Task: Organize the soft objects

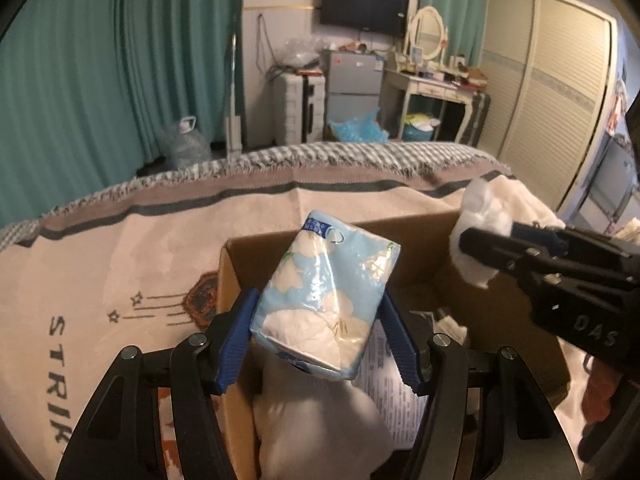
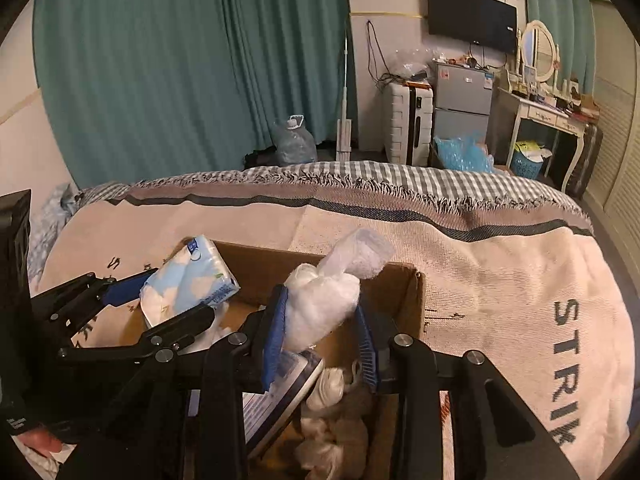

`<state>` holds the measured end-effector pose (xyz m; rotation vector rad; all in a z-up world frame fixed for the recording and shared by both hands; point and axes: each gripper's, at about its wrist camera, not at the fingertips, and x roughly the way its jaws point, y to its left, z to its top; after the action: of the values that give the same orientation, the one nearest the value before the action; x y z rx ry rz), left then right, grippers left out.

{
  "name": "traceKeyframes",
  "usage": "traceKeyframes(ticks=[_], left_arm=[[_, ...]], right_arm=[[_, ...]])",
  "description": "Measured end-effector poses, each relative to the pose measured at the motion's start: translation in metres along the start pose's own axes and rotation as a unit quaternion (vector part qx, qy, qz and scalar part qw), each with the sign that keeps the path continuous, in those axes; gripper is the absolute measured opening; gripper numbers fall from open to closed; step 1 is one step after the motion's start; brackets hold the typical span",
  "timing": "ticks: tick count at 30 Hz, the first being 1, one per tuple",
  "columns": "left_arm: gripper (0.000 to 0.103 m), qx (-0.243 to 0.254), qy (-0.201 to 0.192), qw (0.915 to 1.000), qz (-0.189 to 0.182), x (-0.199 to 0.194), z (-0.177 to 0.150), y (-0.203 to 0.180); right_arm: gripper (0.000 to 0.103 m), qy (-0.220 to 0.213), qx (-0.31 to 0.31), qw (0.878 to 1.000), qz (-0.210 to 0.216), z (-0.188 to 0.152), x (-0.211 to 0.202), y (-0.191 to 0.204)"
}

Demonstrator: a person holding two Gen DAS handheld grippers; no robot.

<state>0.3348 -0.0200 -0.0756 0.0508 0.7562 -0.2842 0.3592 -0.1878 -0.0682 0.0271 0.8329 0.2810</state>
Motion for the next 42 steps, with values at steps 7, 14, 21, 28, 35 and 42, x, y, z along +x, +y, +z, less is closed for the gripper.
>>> traceKeyframes(ticks=[7,14,21,28,35,42], left_arm=[[0.078,0.044,-0.008,0.9983,0.039,-0.017,-0.004,-0.017],[0.078,0.038,-0.058,0.9955,0.065,-0.086,0.025,-0.024],[0.079,0.035,-0.166,0.9824,0.078,-0.236,0.051,-0.044],[0.095,0.037,-0.266,0.9603,0.076,-0.363,0.026,-0.066],[0.095,0.014,-0.314,0.9439,0.1,-0.43,-0.032,-0.075],[0.095,0.014,-0.296,0.9505,0.093,-0.41,-0.075,-0.071]], right_arm=[[0.058,0.012,0.039,0.999,0.009,0.002,-0.002,-0.015],[0.058,-0.03,0.02,0.999,-0.008,0.02,-0.095,-0.009],[0.06,-0.12,-0.016,0.992,-0.021,0.04,-0.253,0.013],[0.078,-0.208,-0.06,0.976,-0.038,0.007,-0.394,0.054],[0.096,-0.277,-0.101,0.953,-0.064,-0.059,-0.456,0.094],[0.103,-0.278,-0.073,0.957,-0.041,-0.104,-0.443,0.1]])
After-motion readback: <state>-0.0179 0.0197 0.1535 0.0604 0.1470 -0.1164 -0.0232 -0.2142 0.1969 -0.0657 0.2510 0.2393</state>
